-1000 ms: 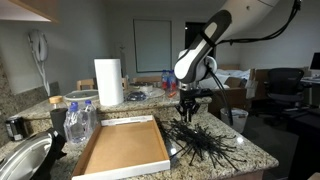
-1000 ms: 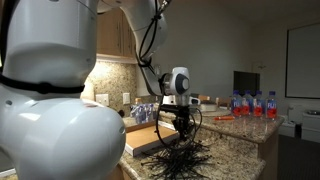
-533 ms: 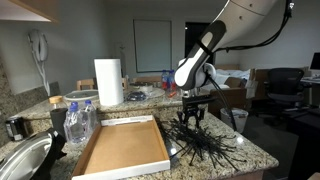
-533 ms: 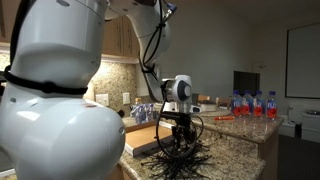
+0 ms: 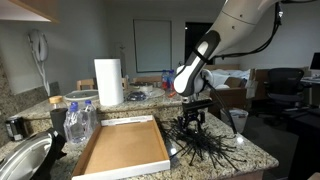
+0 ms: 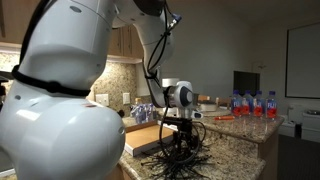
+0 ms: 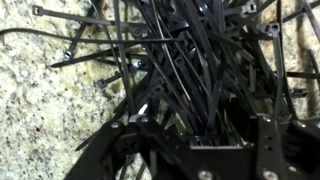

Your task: Put the zip ties on the box

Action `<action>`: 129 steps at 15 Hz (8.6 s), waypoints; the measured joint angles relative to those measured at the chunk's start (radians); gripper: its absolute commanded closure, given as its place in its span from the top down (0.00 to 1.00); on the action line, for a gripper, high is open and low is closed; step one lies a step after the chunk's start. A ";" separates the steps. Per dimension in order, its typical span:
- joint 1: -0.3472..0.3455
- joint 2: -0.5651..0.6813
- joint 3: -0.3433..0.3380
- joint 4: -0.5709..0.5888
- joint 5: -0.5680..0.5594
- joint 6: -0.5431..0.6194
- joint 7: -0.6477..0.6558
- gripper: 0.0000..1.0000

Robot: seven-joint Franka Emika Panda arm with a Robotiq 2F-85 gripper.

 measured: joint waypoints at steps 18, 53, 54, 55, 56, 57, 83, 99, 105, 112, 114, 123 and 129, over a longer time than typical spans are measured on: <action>0.022 0.030 0.001 0.039 -0.023 -0.010 0.016 0.09; 0.001 -0.215 0.084 -0.127 -0.024 0.036 -0.008 0.93; -0.003 -0.204 0.081 -0.138 -0.024 0.048 -0.008 0.98; -0.007 -0.196 0.078 -0.148 -0.024 0.060 -0.008 0.99; -0.010 -0.190 0.074 -0.156 -0.026 0.070 -0.008 1.00; -0.012 -0.185 0.069 -0.163 -0.026 0.076 -0.008 1.00; -0.001 -0.001 0.032 -0.065 -0.003 0.070 0.009 0.04; 0.032 0.040 0.023 0.018 -0.047 -0.017 0.017 0.46; 0.059 0.045 0.023 0.061 -0.094 -0.152 0.055 0.25; 0.102 0.092 0.026 0.127 -0.152 -0.259 0.114 0.10; 0.106 0.103 0.026 0.141 -0.160 -0.282 0.114 0.10; 0.118 0.079 0.030 0.149 -0.217 -0.300 0.114 0.10; 0.124 -0.036 0.047 0.127 -0.233 -0.299 0.114 0.10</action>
